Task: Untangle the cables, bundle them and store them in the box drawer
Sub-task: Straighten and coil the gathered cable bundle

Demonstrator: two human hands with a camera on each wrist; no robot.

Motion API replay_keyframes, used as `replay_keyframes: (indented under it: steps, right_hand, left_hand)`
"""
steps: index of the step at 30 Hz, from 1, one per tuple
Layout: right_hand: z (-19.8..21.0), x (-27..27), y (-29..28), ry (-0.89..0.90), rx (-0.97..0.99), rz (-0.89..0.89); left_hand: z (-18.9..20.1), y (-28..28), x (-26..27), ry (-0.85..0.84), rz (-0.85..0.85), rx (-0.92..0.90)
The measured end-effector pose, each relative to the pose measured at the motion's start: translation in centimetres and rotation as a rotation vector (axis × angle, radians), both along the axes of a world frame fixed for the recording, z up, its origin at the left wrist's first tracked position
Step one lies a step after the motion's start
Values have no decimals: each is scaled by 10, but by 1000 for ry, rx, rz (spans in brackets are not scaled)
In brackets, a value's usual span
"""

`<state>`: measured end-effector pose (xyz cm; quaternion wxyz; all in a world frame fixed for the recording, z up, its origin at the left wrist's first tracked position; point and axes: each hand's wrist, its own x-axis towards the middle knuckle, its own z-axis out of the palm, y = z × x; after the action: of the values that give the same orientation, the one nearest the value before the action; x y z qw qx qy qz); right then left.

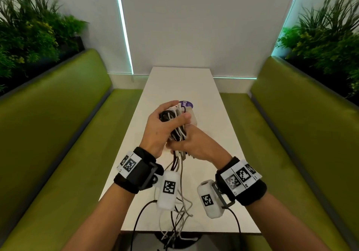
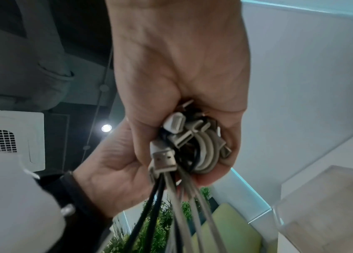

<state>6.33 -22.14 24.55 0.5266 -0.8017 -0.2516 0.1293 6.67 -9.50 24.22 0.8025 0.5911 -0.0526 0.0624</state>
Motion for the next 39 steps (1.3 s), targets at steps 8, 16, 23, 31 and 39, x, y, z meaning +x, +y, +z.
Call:
replay_keyframes:
  steps: [8,16,23,31,39]
  right_hand:
    - [-11,4,-6,117,128,128]
    - [-20,3,-2,104,131,167]
    - [-25,2,-1,137,170,87]
    - [-5,15,-13,39,380,-80]
    - [4,19,-9,218,704,-167]
  left_hand:
    - [1,2,-4,-13,-103,-80]
    - [6,3,-9,-26,-110,54]
    - [6,0,-8,-83,-90,116]
    - [-50,11,-15,32,-312,315]
    - [-44,-10,-30,16,-282,242]
